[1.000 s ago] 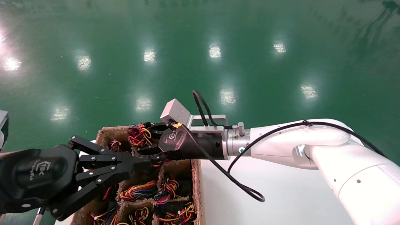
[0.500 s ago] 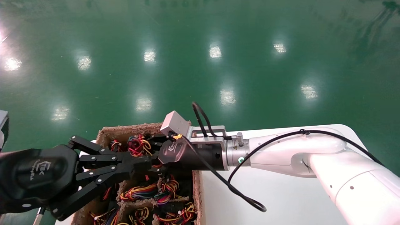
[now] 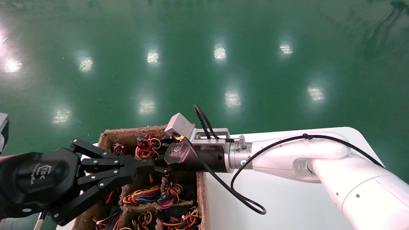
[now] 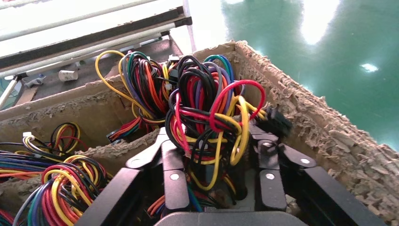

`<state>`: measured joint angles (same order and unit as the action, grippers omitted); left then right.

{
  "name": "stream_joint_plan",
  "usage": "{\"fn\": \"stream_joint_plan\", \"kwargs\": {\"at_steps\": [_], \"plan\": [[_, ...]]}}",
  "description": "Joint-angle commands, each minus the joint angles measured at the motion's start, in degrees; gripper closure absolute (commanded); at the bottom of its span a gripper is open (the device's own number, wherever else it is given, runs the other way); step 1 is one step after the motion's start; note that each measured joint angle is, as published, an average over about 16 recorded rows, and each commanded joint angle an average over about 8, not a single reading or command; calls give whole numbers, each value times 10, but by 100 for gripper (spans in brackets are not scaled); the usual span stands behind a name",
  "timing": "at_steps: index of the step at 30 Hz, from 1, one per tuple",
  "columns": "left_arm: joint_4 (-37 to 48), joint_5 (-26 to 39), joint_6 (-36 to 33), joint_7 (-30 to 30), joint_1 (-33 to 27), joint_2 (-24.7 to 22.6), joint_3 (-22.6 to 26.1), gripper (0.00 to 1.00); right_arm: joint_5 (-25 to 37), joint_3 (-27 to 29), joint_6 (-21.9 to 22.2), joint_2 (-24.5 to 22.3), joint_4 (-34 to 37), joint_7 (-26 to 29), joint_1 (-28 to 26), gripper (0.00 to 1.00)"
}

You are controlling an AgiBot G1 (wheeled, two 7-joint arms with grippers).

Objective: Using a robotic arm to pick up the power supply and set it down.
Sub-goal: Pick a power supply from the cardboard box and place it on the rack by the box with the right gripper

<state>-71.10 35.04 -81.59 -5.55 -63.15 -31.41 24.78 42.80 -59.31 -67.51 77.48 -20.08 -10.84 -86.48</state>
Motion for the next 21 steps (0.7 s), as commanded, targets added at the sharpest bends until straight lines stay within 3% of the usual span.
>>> {"fn": "stream_joint_plan", "kwargs": {"at_steps": [1,9,10,11,17,19,21], "plan": [[0,0,0,0,0,0,0,100,-3,-3,-1,-1,0,1,-2,0],[0,0,0,0,0,0,0,100,-16,-6,-56,-7,27,-12,-12,0],[0,0,0,0,0,0,0,100,-18,-6,-63,-7,33,-14,-13,5],[0,0,0,0,0,0,0,100,-20,-6,-71,-7,39,-17,-14,12],[0,0,0,0,0,0,0,100,-28,-5,-95,-5,71,-33,-19,87],[0,0,0,0,0,0,0,100,-30,-5,-99,-3,77,-37,-19,100],[0,0,0,0,0,0,0,100,-32,-6,-101,-2,80,-39,-20,100]]}}
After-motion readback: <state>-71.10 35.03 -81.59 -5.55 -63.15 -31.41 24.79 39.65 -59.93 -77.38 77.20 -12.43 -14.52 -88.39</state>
